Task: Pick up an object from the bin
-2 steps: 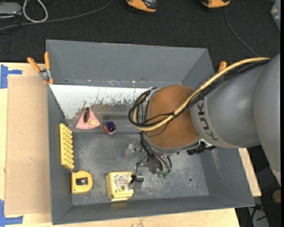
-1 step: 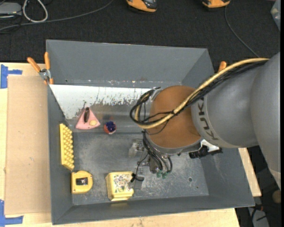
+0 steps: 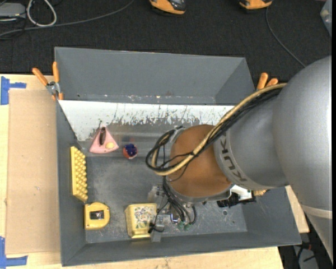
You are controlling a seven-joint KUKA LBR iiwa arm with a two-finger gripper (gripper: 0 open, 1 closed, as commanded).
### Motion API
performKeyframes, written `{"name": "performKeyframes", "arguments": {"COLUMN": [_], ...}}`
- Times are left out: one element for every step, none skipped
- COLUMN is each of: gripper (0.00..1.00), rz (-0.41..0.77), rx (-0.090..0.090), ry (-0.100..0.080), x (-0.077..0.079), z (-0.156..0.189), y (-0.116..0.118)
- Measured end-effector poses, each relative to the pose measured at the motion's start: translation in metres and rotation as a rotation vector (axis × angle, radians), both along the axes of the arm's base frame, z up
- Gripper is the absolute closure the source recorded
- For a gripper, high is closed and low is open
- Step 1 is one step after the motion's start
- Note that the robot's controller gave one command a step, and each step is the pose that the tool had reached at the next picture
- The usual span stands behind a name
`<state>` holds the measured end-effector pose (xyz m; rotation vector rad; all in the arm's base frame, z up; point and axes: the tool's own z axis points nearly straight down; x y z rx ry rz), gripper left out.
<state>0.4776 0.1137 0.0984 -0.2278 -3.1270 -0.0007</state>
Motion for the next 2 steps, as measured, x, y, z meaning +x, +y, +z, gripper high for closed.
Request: {"name": "performKeyframes", "arguments": {"gripper": [1.00,1.00], "rz": [-0.018,-0.017], "rx": [0.005,0.005], "ry": [-0.003,-0.003], "x": [0.0060,0.0060], "z": [-0.0140,-0.0140], "y": [0.0074,0.0074]}}
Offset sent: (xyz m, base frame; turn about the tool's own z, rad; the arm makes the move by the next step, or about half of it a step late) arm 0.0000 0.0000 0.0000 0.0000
